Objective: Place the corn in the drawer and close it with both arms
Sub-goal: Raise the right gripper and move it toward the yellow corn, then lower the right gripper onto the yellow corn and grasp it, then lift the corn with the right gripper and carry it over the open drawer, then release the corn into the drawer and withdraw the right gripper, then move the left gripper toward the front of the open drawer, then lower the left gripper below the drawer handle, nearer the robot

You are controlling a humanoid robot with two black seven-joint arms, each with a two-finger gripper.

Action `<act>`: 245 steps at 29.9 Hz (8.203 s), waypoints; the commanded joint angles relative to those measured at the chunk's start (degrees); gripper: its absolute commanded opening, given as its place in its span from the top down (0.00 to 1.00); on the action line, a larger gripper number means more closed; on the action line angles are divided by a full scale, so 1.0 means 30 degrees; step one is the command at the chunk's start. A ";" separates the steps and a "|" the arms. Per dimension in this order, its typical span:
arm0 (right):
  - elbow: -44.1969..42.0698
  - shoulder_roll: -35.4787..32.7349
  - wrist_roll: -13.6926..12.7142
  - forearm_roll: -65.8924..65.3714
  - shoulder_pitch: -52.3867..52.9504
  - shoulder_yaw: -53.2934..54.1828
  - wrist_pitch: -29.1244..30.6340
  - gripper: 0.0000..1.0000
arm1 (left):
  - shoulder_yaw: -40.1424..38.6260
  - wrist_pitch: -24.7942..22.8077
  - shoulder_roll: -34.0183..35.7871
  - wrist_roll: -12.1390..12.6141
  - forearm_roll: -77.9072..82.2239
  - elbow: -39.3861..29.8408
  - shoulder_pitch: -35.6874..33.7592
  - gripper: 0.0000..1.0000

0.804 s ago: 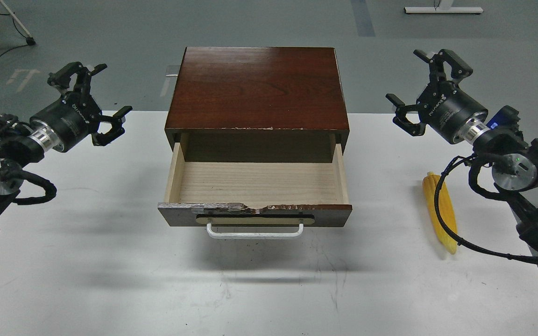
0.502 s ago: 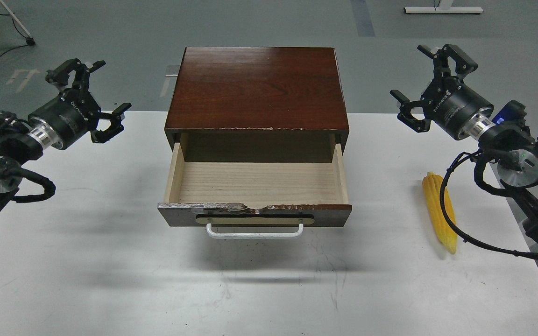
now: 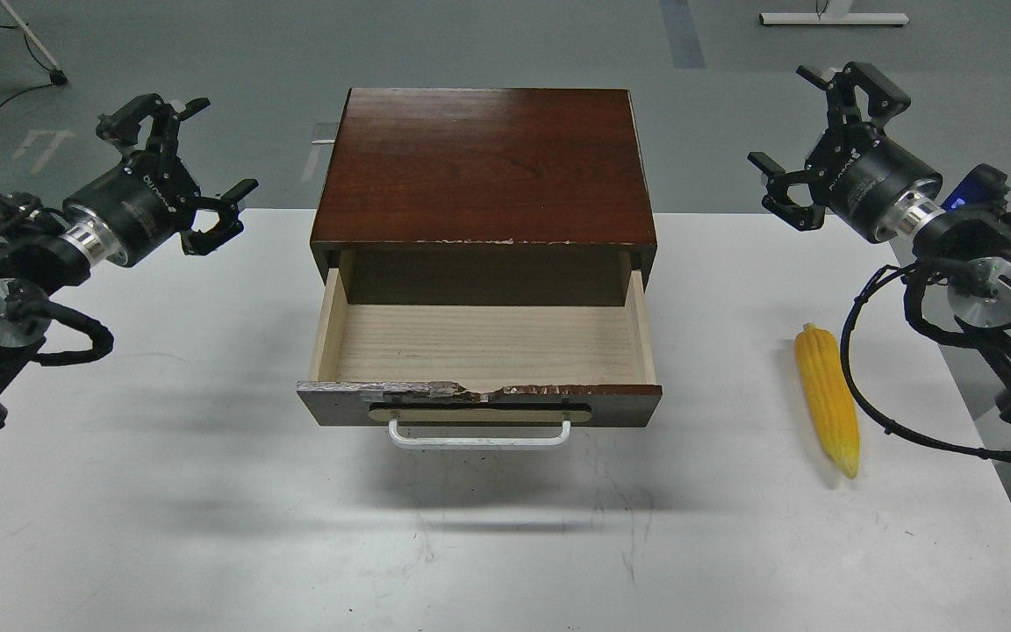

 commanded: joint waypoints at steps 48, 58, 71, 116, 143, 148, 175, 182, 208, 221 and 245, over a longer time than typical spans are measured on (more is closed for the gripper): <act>0.6999 -1.1788 0.0503 -2.0633 0.0656 -0.4832 0.0698 0.06 | 0.0058 0.0000 -0.0855 -0.0215 0.0535 0.0125 0.0057 0.02; 0.5858 -1.0358 0.0620 -2.3496 0.0364 -1.0872 -0.2611 0.17 | 0.0058 0.0000 -0.0887 -0.0273 0.0535 0.0096 0.0145 0.02; 0.4363 -0.6902 0.1616 -2.3203 -0.0836 -1.0961 -0.4134 0.22 | 0.0087 0.0000 -0.0593 -0.1416 0.0535 0.0096 0.0233 0.02; 0.5066 0.2089 0.8488 -3.5127 1.2434 -1.5675 -0.9673 0.73 | 0.0029 0.0000 0.0315 -0.1738 0.0564 0.0184 0.0730 0.02; 0.4715 0.2886 0.8488 -2.9247 1.1642 -1.3689 -0.9585 0.01 | -0.0118 0.0000 0.0930 -0.1768 0.0535 0.0330 0.0994 0.02; 0.0773 0.2594 0.5870 -1.8109 1.1905 -1.1902 -0.7775 0.01 | -0.0059 0.0000 0.1018 -0.1797 0.0535 0.0360 0.0994 0.02; -0.3870 -0.1773 0.0884 0.8584 0.2970 -0.7885 0.3001 0.00 | 0.0117 1.1403 0.0404 -0.6794 1.6139 0.0009 -0.0031 0.02; -0.3899 -0.1421 0.0972 0.8438 0.2765 -0.7943 0.3001 0.00 | 0.0409 1.4022 0.2036 -0.6794 2.2094 -0.6598 0.0086 0.03; -0.4222 -0.1363 0.1323 0.7881 0.1359 -0.8471 0.3001 0.00 | 0.3398 1.5516 0.7517 -0.6794 3.3027 -1.8062 0.1727 1.00; -0.4222 -0.1363 0.1323 0.7851 0.1768 -0.8501 0.3001 0.01 | 0.7732 1.5924 0.8870 -0.6794 3.7358 -1.8683 0.3307 1.00; -0.7353 0.1918 0.1265 0.6826 0.4844 -0.8150 0.2222 0.01 | 0.7939 1.6165 0.7260 -0.6794 3.7830 -1.8127 0.5799 1.00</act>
